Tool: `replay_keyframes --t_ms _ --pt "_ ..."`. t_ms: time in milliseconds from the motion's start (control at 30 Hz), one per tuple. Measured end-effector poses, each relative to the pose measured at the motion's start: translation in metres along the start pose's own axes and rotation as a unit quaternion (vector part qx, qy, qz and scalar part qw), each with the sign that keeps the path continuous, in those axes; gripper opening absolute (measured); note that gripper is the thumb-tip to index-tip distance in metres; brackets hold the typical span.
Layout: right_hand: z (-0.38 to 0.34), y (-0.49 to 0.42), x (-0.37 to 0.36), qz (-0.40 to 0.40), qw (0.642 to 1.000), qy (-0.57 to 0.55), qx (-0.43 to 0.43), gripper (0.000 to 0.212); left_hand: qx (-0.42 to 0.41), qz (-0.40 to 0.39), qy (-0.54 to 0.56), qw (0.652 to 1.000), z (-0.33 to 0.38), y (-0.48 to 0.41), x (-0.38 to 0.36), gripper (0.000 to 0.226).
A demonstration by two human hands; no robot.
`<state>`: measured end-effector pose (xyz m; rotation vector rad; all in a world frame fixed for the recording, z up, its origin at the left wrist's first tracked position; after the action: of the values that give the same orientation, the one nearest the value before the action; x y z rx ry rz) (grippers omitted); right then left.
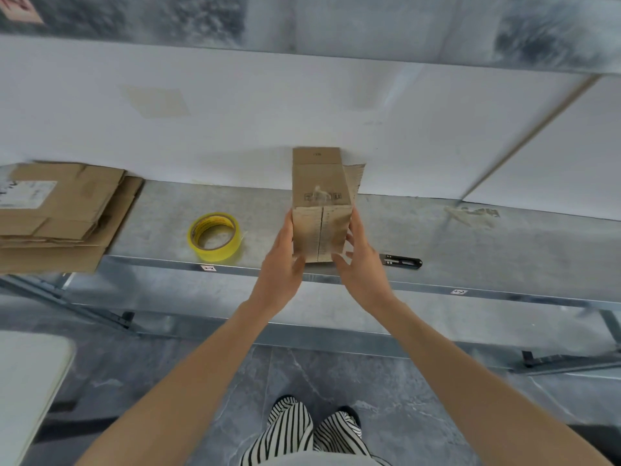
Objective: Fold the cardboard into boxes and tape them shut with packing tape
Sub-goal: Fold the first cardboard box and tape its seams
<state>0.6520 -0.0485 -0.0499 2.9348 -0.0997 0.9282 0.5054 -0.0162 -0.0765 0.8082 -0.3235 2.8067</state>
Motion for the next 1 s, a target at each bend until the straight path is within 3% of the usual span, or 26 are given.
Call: replay_keyframes --t_ms 367,500,567,667,700,833,1000 --pt "-0.003 0.004 0.013 0.013 0.998 0.047 0.028 0.086 -0.052 -0.023 -0.109 0.992 -0.02 -0.006 0.028 0.077" --pt "-0.017 0.003 0.024 0.038 0.997 0.034 0.057 0.078 0.025 -0.008 -0.188 0.982 -0.041 -0.01 0.065 0.073" --pt "-0.025 0.002 0.027 0.047 0.996 0.041 0.07 0.076 0.097 -0.01 -0.241 0.966 -0.056 -0.012 0.08 0.059" --pt "-0.036 0.003 0.027 0.043 0.995 0.043 0.078 0.076 0.167 -0.03 -0.313 0.935 -0.068 -0.008 0.092 0.011" --pt "-0.039 0.003 0.028 0.043 0.995 0.041 0.081 0.076 0.171 -0.038 -0.336 0.925 -0.069 -0.006 0.094 0.009" --pt "-0.049 0.003 0.03 0.052 0.993 0.051 0.093 0.074 0.092 -0.006 -0.379 0.921 -0.06 -0.006 0.099 0.023" --pt "-0.074 -0.003 0.027 0.077 0.989 0.027 0.123 0.06 -0.043 0.041 -0.302 0.952 -0.003 -0.011 0.108 0.007"
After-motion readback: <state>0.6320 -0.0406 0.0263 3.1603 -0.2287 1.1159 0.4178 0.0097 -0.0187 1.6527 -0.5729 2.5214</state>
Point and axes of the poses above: each hand's wrist, its own y-axis away from the middle knuckle, its own x-axis out of the back of the hand, z = x × y, the point moved 5 cm from there along -y, towards the middle knuckle, and after that the axes turned 2 degrees about -x, right-handed, at the moved point
